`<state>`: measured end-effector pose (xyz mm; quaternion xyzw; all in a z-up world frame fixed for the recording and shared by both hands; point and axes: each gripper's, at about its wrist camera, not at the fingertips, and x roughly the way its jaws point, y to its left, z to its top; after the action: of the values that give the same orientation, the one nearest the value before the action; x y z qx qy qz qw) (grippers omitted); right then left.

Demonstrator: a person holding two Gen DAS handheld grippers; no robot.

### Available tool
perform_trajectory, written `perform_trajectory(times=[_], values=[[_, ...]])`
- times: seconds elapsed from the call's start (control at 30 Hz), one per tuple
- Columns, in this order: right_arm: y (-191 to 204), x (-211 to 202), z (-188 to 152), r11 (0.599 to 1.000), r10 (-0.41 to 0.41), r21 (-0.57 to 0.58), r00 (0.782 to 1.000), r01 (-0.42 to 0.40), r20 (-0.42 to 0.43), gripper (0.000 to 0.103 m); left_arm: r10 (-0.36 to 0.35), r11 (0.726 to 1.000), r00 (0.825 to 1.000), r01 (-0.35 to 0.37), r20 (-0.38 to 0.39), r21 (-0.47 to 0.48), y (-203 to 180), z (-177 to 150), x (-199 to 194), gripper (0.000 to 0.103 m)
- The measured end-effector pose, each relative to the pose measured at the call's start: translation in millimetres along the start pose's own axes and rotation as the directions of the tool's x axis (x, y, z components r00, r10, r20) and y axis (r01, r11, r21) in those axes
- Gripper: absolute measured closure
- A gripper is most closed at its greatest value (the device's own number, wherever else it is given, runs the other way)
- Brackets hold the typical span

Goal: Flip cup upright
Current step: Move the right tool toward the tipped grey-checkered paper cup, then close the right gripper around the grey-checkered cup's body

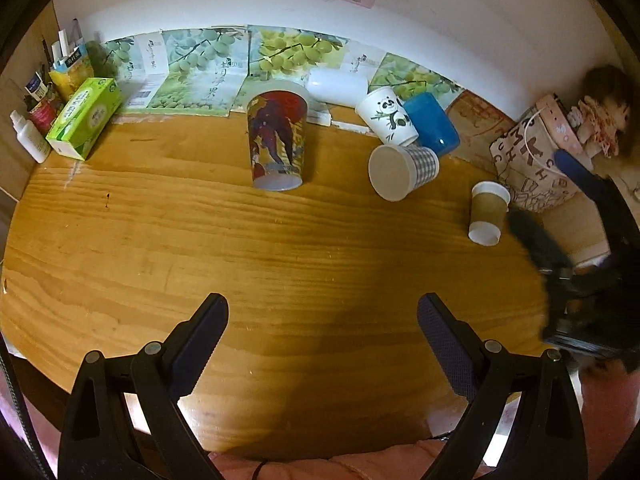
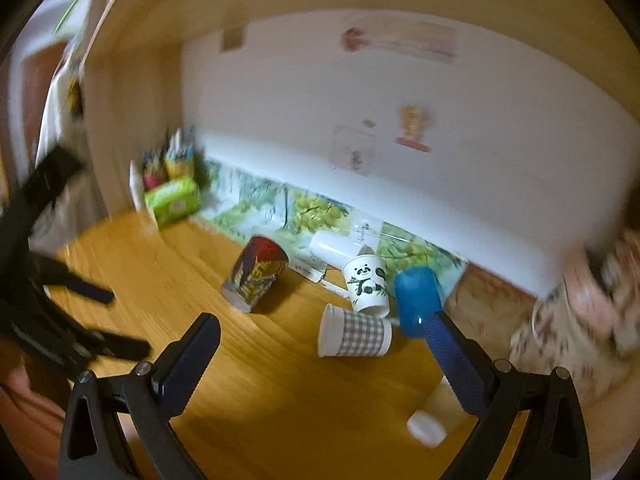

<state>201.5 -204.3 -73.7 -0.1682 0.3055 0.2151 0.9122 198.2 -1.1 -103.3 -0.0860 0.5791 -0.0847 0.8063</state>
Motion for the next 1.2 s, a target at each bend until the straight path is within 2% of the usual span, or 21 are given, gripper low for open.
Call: perform_trajectory(times=[0.1,0.2,0.37,0.53,0.7,0.9,1.17,1.2], values=[[4,28,0,0.990,-0.010,-0.138,0.999,0.004,-0.041,0.000,-0.025,1.000,1.000,0.025,0.000,-0.006,4,5,4,0.007],[9,46,-3,0.965,0.008,-0.260,0.998,-0.025,-0.069,0.000,-0.061,0.998,0.998,0.061,-0.005,-0.015,7,9,8,0.007],[19,77,-13,0.889,-0.009,-0.455,0.991,-0.054,-0.135,0.000,-0.077,0.997,0.997,0.076,-0.017,-0.021,11,16,14,0.007],[27,109,-28,0.782,-0.051,-0.617,0.978,-0.086,-0.200,0.001,-0.089,0.995,0.996,0.088,-0.018,-0.035,17,21,18,0.007],[27,140,-37,0.722,-0.081,-0.679,0.958,-0.134,-0.275,0.007,-0.103,0.994,0.994,0.102,-0.024,-0.042,20,25,21,0.007],[22,166,-42,0.709,-0.083,-0.682,0.939,-0.179,-0.333,0.008,-0.115,0.992,0.993,0.113,-0.037,-0.048,21,29,26,0.007],[21,202,-48,0.699,-0.099,-0.668,0.891,-0.256,-0.444,0.016,-0.118,0.992,0.992,0.115,-0.045,-0.060,25,31,30,0.007],[22,205,-48,0.693,-0.104,-0.676,0.894,-0.249,-0.435,0.016,-0.119,0.991,0.992,0.116,-0.046,-0.065,27,32,31,0.007]])
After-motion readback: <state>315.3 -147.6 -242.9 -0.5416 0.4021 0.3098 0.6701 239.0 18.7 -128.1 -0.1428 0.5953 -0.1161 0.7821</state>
